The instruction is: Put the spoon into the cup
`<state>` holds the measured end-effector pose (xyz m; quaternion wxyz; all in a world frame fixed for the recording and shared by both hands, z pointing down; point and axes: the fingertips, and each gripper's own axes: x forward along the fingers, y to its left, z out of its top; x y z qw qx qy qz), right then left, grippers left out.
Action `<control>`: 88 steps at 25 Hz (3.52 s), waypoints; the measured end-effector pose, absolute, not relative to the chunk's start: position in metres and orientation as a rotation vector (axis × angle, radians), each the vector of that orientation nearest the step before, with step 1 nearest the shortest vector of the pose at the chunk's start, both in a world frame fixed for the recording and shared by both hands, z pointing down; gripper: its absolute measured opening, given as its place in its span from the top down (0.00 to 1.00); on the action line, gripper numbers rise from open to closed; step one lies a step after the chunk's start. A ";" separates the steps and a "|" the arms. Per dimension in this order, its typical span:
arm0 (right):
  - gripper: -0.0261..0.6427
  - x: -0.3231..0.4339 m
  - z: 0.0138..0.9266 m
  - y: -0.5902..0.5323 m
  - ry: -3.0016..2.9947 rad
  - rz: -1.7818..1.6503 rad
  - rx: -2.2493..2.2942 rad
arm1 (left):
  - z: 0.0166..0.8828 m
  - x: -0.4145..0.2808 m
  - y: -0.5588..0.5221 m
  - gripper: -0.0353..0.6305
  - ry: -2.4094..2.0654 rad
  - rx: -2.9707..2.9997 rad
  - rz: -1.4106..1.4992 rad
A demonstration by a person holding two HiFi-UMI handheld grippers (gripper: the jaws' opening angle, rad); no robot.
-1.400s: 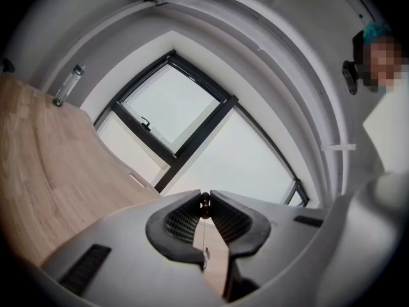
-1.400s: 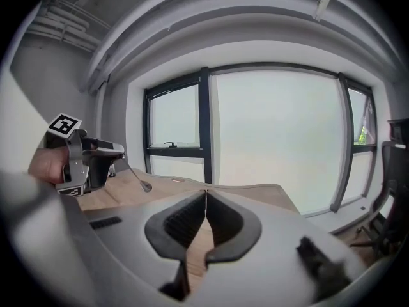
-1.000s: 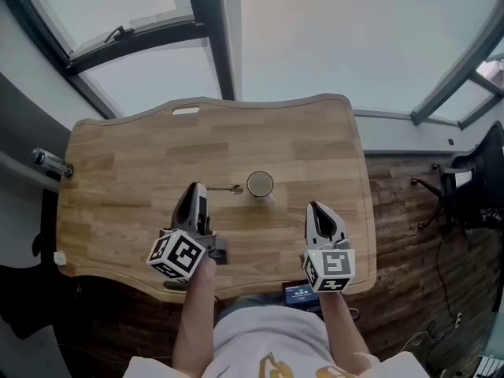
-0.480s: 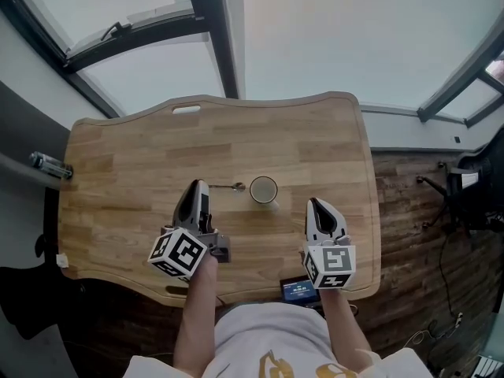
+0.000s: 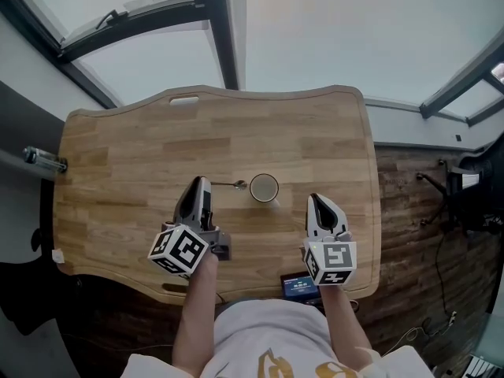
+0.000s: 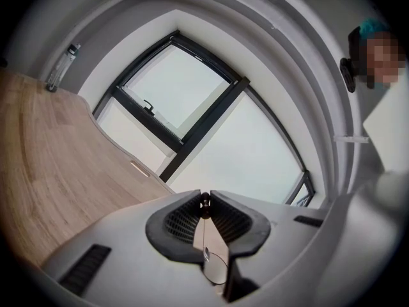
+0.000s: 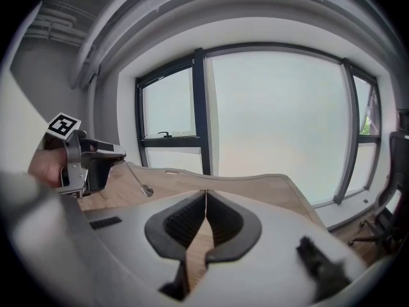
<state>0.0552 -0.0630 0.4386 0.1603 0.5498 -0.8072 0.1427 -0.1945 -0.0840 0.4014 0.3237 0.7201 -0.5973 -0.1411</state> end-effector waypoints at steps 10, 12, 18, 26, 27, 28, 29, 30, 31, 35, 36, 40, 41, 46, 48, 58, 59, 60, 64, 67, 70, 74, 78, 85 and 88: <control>0.91 0.051 0.449 -0.066 -2.296 0.435 1.549 | 0.415 -0.188 -0.088 0.87 -1.544 1.883 -0.327; 0.91 0.052 0.451 -0.066 -2.295 0.438 1.549 | 0.417 -0.186 -0.090 0.87 -1.540 1.884 -0.321; 0.91 0.052 0.454 -0.067 -2.289 0.448 1.549 | 0.423 -0.183 -0.092 0.87 -1.530 1.885 -0.299; 0.91 0.053 0.458 -0.068 -2.282 0.458 1.544 | 0.429 -0.183 -0.094 0.87 -1.533 1.879 -0.280; 0.91 0.053 0.458 -0.069 -2.281 0.458 1.544 | 0.429 -0.183 -0.095 0.87 -1.533 1.879 -0.279; 0.91 0.053 0.458 -0.069 -2.281 0.458 1.545 | 0.429 -0.183 -0.095 0.87 -1.533 1.879 -0.279; 0.91 0.053 0.458 -0.070 -2.283 0.457 1.544 | 0.429 -0.183 -0.096 0.87 -1.533 1.879 -0.278; 0.91 0.052 0.458 -0.070 -2.284 0.457 1.543 | 0.430 -0.183 -0.096 0.87 -1.533 1.878 -0.276; 0.92 0.052 0.458 -0.071 -2.284 0.458 1.542 | 0.430 -0.182 -0.096 0.87 -1.532 1.878 -0.275; 0.91 0.052 0.459 -0.070 -2.283 0.463 1.539 | 0.431 -0.181 -0.097 0.87 -1.529 1.880 -0.266; 0.91 0.051 0.460 -0.070 -2.284 0.463 1.539 | 0.432 -0.181 -0.097 0.87 -1.530 1.880 -0.265; 0.91 0.051 0.460 -0.070 -2.285 0.465 1.537 | 0.433 -0.181 -0.097 0.87 -1.531 1.878 -0.261; 0.91 0.052 0.460 -0.070 -2.286 0.465 1.536 | 0.433 -0.180 -0.097 0.87 -1.531 1.879 -0.259; 0.91 0.052 0.460 -0.070 -2.288 0.465 1.539 | 0.433 -0.176 -0.097 0.87 -1.527 1.893 -0.245; 0.92 0.053 0.460 -0.071 -2.289 0.467 1.541 | 0.434 -0.174 -0.097 0.87 -1.524 1.898 -0.240; 0.91 0.053 0.464 -0.071 -2.288 0.477 1.530 | 0.438 -0.167 -0.100 0.87 -1.515 1.896 -0.229; 0.92 0.052 0.464 -0.071 -2.289 0.479 1.529 | 0.439 -0.166 -0.100 0.87 -1.512 1.897 -0.227; 0.91 0.052 0.465 -0.071 -2.289 0.481 1.528 | 0.439 -0.165 -0.101 0.87 -1.510 1.898 -0.225; 0.92 0.055 0.468 -0.072 -2.283 0.491 1.529 | 0.441 -0.161 -0.103 0.87 -1.502 1.901 -0.215; 0.91 0.057 0.470 -0.072 -2.276 0.499 1.533 | 0.444 -0.160 -0.103 0.87 -1.498 1.899 -0.206; 0.91 0.058 0.472 -0.074 -2.275 0.503 1.532 | 0.447 -0.159 -0.105 0.87 -1.497 1.897 -0.202; 0.91 0.060 0.474 -0.075 -2.272 0.507 1.532 | 0.448 -0.157 -0.106 0.87 -1.494 1.897 -0.199; 0.91 0.061 0.475 -0.078 -2.267 0.508 1.535 | 0.450 -0.158 -0.107 0.87 -1.494 1.891 -0.199; 0.91 0.060 0.478 -0.080 -2.265 0.510 1.528 | 0.454 -0.154 -0.108 0.87 -1.484 1.896 -0.185; 0.91 0.060 0.479 -0.080 -2.265 0.512 1.523 | 0.457 -0.153 -0.108 0.87 -1.481 1.892 -0.181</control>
